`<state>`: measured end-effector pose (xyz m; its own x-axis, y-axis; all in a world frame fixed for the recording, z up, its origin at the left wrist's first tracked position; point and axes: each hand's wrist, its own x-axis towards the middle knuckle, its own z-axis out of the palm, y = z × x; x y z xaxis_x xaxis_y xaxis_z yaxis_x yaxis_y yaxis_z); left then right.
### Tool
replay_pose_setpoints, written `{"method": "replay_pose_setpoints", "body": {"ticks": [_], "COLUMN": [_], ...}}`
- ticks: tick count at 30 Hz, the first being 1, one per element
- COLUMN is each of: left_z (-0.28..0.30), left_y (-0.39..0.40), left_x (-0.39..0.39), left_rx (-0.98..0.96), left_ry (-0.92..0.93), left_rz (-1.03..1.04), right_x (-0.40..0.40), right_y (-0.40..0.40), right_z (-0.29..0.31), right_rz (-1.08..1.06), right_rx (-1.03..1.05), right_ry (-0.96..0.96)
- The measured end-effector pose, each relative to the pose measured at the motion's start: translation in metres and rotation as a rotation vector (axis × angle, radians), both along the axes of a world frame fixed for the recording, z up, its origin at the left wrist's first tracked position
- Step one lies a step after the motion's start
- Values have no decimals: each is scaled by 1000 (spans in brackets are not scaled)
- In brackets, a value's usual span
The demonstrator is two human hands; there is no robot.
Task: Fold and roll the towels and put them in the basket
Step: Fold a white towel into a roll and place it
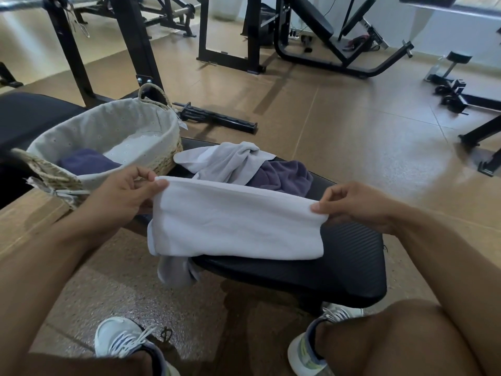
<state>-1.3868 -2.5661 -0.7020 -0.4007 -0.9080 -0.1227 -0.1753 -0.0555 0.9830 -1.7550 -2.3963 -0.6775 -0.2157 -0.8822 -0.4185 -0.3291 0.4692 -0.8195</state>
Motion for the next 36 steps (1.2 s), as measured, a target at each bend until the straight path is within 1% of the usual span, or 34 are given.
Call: {"method": "replay_pose_setpoints", "body": {"ticks": [7, 10, 13, 15, 16, 19, 20, 21, 22, 23, 24, 26, 27, 28, 30, 33, 36], "left_z": [4, 9, 14, 14, 13, 10, 11, 12, 11, 11, 10, 0, -4, -7, -11, -9, -7], "left_y": [0, -2, -1, 2, 5, 9, 9, 8, 7, 7, 9, 12, 13, 12, 10, 8, 8], "left_x": [1, 7, 15, 16, 14, 6, 3, 1, 0, -2, -4, -7, -9, -10, -13, -16, -18], "left_rx": [9, 49, 73, 58, 59, 84, 81, 66, 47, 31, 5, -69, -91, -83, -43, -31, -15], "left_ry": [-20, -78, -124, -78, -39, 45, 58, 82, 93, 73, -5, -225, -307, -346, -348, -331, -309], "left_rz": [-18, -111, -192, -176, -152, -58, 13, 90, 143, 157, 136, 71, 50, 45, 52, 80, 116], "right_x": [1, 0, -5, -2, 2, 12, 14, 15, 15, 14, 14, 12, 12, 12, 15, 16, 22], "right_y": [-8, -10, -9, -6, -4, 1, 2, 3, 2, 1, -2, -7, -9, -12, -15, -19, -20], "right_z": [0, 2, 4, 7, 8, 15, 21, 26, 29, 27, 23, 9, 2, -3, -6, -6, -2], "right_rz": [-128, -183, -70, 29, 59, 69, 58, 35, 7, -28, -50, -59, -70, -100, -172, -253, -312], "right_rx": [-117, -208, -207, -156, -148, -221, -247, -261, -262, -245, -205, -96, -50, -21, -5, -31, -108], "right_ry": [136, 149, 261, 290, 240, -91, -197, -268, -288, -244, -125, 164, 214, 192, 132, 160, 196]}}
